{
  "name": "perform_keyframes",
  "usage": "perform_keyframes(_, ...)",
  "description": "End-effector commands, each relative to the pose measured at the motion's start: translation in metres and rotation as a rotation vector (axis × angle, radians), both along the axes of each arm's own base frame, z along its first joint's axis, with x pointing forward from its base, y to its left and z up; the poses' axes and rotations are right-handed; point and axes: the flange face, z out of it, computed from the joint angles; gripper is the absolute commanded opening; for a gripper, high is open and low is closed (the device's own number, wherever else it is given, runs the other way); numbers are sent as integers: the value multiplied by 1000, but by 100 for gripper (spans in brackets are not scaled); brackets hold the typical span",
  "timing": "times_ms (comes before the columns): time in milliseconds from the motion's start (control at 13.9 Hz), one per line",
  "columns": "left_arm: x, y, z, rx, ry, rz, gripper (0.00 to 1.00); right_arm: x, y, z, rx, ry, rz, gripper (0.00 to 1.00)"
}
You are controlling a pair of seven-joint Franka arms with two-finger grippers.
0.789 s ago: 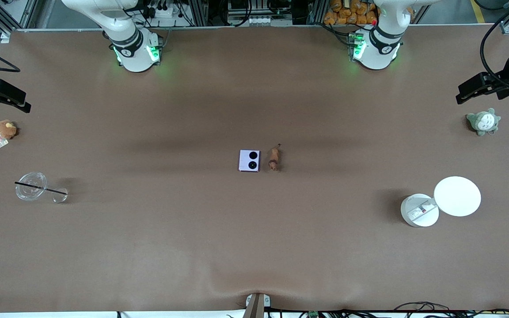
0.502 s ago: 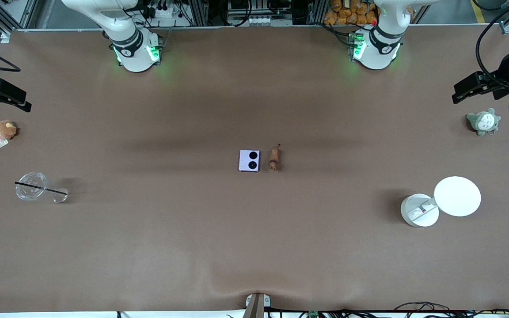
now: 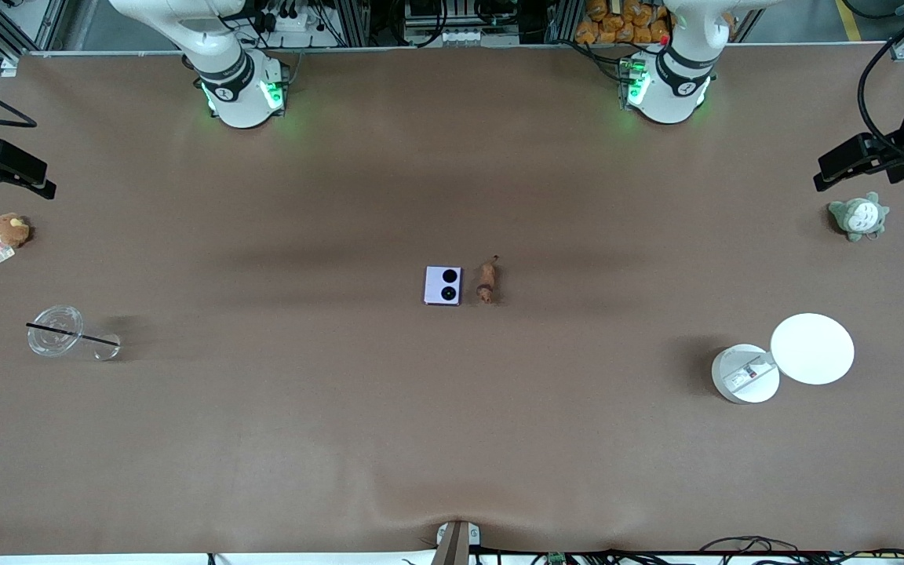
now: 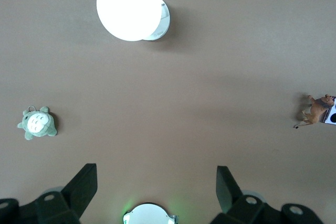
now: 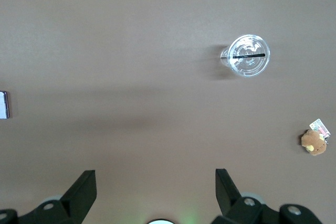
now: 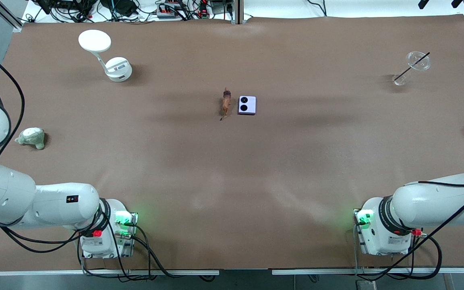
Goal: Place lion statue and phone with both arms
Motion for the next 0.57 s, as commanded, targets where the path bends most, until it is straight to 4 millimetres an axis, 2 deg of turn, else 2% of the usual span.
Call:
perform_keyframes(0, 3, -3, 6, 12, -10, -16, 100, 1, -6, 2, 2, 6, 0, 100)
perform_keyframes(502, 1, -5, 8, 15, -10, -15, 100, 1, -5, 2, 3, 3, 0, 100)
